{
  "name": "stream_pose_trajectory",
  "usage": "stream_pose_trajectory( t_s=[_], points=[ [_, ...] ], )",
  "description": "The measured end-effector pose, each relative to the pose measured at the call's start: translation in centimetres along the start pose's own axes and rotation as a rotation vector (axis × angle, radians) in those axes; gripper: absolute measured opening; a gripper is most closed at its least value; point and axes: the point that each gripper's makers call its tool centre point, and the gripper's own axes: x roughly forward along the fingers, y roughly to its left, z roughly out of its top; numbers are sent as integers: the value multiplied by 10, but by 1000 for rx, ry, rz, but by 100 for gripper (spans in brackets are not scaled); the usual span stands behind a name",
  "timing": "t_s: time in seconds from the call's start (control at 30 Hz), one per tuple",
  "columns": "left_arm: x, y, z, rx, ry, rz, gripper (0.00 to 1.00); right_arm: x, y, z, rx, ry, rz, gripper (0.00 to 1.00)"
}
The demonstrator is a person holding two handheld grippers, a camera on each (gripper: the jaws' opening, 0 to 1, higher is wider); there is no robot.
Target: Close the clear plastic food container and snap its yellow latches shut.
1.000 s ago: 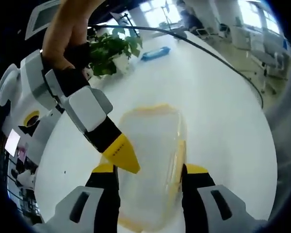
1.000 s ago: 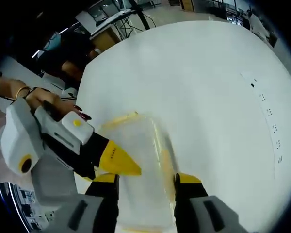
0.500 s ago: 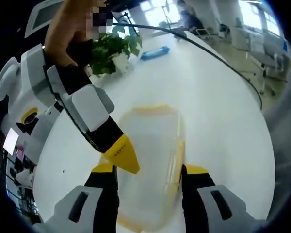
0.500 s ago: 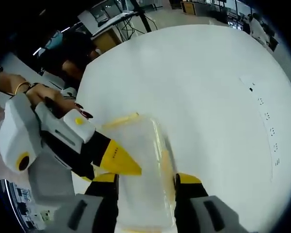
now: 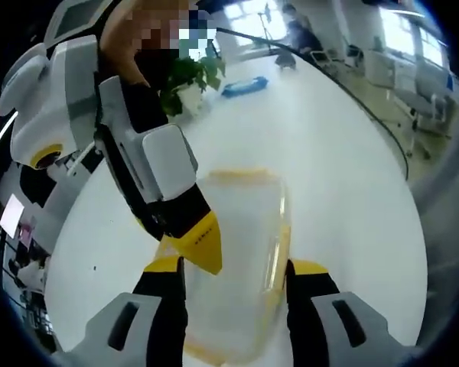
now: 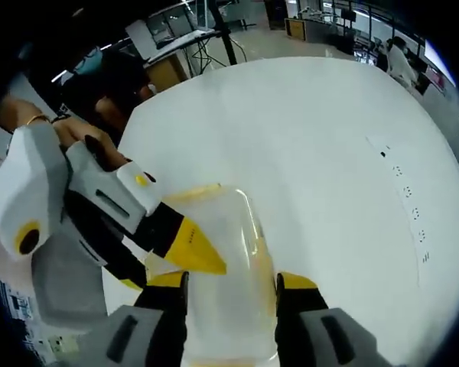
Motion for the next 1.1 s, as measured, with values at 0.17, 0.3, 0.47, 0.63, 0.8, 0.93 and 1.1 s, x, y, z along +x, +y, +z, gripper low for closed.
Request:
stream_pose_trajectory(
  t_s=[0.17,0.3,0.47,0.63,0.8,0.93,1.1],
  points=[
    [-1,-1,1,-1,1,-7,49,-1,2,1,-14,9,-18,43],
    [-2,-1,1,-9,3,-12,50,-1,2,1,-15,7,-36,43],
    [-4,1,3,-80,-27,-42,50,-3,3,1,-18,-17,-65,43],
    [-4,0,3,-73,-17,-46,51,-4,4,2,-29,-27,-101,43],
    [-4,0,4,-85,-19,-55,50,-6,4,1,-28,-46,-137,42],
    [-4,0,5,-102,-21,-54,51,-7,4,2,-30,-55,-151,42],
    [-7,-2,8,-141,-28,-53,48,-8,3,3,-40,-51,-177,43]
  ],
)
